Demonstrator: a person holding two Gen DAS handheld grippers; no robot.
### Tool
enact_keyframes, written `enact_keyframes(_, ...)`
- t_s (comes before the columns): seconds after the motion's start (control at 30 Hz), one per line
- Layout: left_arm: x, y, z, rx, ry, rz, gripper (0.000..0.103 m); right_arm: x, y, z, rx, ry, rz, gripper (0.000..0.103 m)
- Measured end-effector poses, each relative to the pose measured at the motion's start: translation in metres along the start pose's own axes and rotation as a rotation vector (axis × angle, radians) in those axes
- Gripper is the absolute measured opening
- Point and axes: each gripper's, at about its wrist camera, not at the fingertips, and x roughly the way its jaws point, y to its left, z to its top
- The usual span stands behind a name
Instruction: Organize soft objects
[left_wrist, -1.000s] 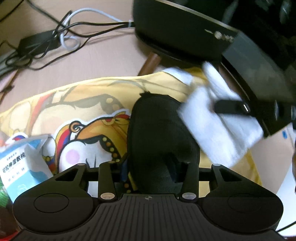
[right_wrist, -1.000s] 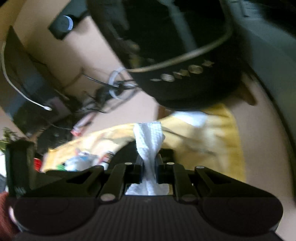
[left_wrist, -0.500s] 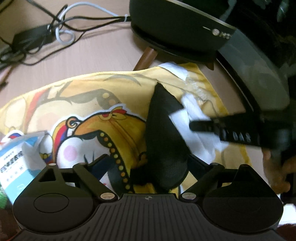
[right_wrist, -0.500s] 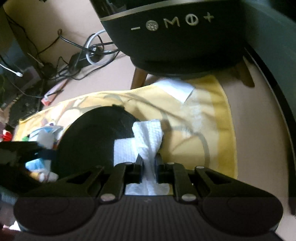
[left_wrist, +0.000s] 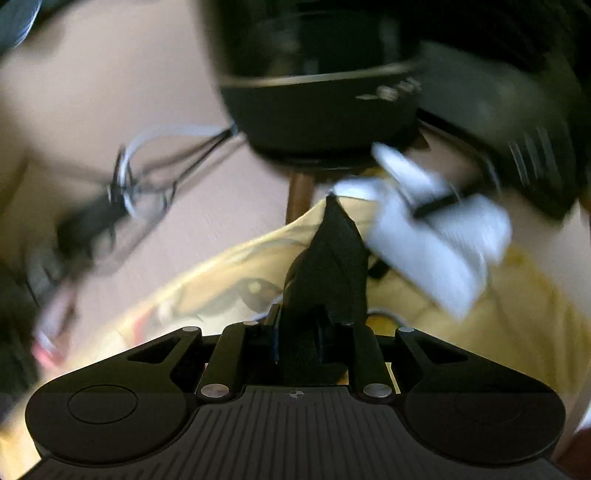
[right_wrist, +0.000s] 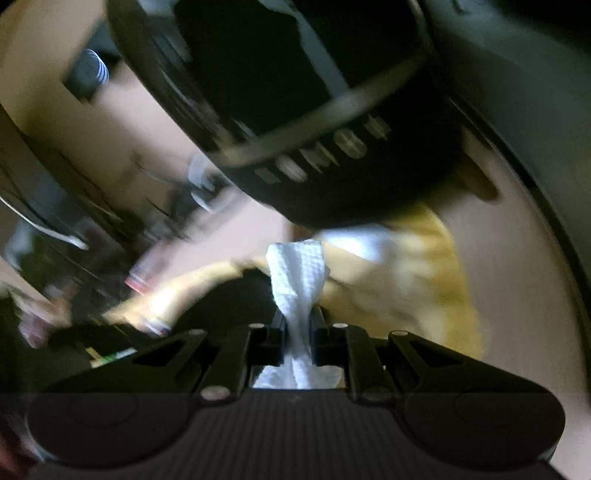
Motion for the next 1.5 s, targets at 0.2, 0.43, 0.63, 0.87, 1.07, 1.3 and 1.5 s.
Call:
enact_keyframes(0.2, -0.003, -0.023, -0.009, -0.007, 0.03, -0.107, 0.029, 0.014, 0.029, 0.014, 0.027, 0.005, 0.209, 0.013)
enact_keyframes(0.43, -0.011, -0.033, -0.014, -0.032, 0.026, -0.154, 0.034, 0.018, 0.024, -0.015, -0.086, 0.092, -0.035, 0.014)
enact_keyframes(0.63, 0.005, -0.017, -0.018, -0.2, 0.077, -0.236, 0.05, 0.019, -0.004, -0.053, -0.021, 0.177, -0.158, 0.014)
enact_keyframes(0.87, -0.006, -0.005, -0.004, -0.082, 0.001, -0.015, 0.012, -0.006, -0.009, -0.058, 0.017, 0.122, -0.169, 0.014)
enact_keyframes(1.07, -0.015, -0.031, 0.0, 0.144, -0.059, 0.109, 0.014, -0.027, -0.015, -0.045, 0.041, 0.057, -0.162, 0.014)
enact_keyframes(1.3, -0.028, -0.07, -0.011, 0.167, -0.062, -0.101, 0.032, -0.047, 0.005, -0.014, 0.032, -0.065, -0.008, 0.014)
enact_keyframes(1.5, -0.032, -0.08, -0.01, 0.191, -0.113, -0.171, 0.047, -0.034, 0.03, 0.009, 0.027, -0.06, 0.196, 0.013)
